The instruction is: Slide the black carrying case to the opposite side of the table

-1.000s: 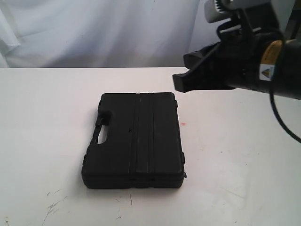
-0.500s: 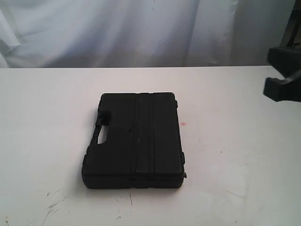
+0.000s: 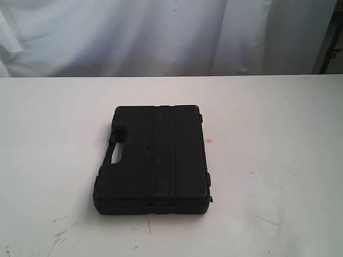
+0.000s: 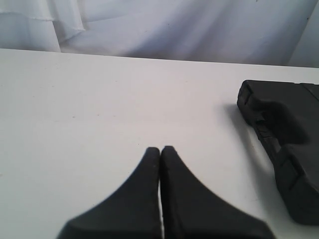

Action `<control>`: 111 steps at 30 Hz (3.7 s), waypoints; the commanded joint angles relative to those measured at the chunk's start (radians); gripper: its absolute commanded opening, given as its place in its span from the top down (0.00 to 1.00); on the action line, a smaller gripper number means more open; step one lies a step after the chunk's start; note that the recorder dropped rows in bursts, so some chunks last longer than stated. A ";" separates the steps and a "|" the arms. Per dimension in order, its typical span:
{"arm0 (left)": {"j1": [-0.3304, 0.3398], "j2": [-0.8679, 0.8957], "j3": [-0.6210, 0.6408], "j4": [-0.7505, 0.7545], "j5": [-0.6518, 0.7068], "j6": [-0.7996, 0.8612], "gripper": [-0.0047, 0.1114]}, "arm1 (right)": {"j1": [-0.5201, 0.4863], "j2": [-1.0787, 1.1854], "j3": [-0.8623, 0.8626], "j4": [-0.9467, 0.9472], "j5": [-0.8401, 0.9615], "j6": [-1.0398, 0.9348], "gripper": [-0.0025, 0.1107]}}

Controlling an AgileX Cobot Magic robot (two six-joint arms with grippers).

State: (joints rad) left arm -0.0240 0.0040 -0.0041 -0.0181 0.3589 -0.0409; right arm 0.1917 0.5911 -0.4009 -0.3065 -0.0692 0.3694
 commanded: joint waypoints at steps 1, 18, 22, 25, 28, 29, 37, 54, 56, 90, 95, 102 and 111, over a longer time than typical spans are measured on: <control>0.002 -0.004 0.004 -0.002 -0.014 -0.001 0.96 | -0.022 -0.015 0.006 0.007 -0.007 0.000 0.98; 0.002 -0.004 0.004 -0.002 -0.014 -0.001 0.96 | -0.024 -0.083 0.006 -0.004 0.001 -0.018 0.98; 0.002 -0.004 0.004 -0.002 -0.014 -0.001 0.96 | -0.038 -0.209 0.006 0.000 0.196 -0.018 0.98; 0.002 -0.004 0.004 -0.002 -0.014 -0.001 0.96 | -0.074 -0.321 0.006 0.005 0.418 -0.018 0.98; 0.002 -0.004 0.004 -0.002 -0.014 -0.001 0.96 | -0.075 -0.419 0.041 0.005 0.453 -0.018 0.98; 0.002 -0.004 0.004 -0.002 -0.014 -0.001 0.96 | -0.075 -0.435 0.055 0.011 0.442 -0.018 0.98; 0.002 -0.004 0.004 -0.002 -0.014 -0.001 0.96 | -0.075 -0.546 0.157 0.096 0.414 -0.032 0.98; 0.002 -0.004 0.004 -0.002 -0.014 -0.001 0.96 | -0.075 -0.579 0.295 0.476 0.335 -0.464 0.98; 0.002 -0.004 0.004 -0.002 -0.014 -0.001 0.96 | -0.075 -0.591 0.320 0.476 0.335 -0.464 0.98; 0.002 -0.004 0.004 -0.002 -0.014 -0.001 0.96 | -0.077 -0.591 0.393 0.306 0.436 -0.308 0.98; 0.002 -0.004 0.004 -0.002 -0.014 -0.001 0.96 | -0.077 -0.591 0.401 0.295 0.410 -0.284 0.98; 0.002 -0.004 0.004 -0.002 -0.014 -0.001 0.96 | -0.077 -0.591 0.401 0.299 0.412 -0.377 0.98; 0.002 -0.004 0.004 -0.002 -0.014 -0.001 0.96 | -0.077 -0.591 0.401 0.299 0.412 -0.388 0.98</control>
State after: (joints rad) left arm -0.0240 0.0040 -0.0041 -0.0181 0.3589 -0.0409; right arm 0.1205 0.0057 -0.0035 0.0000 0.3586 -0.0077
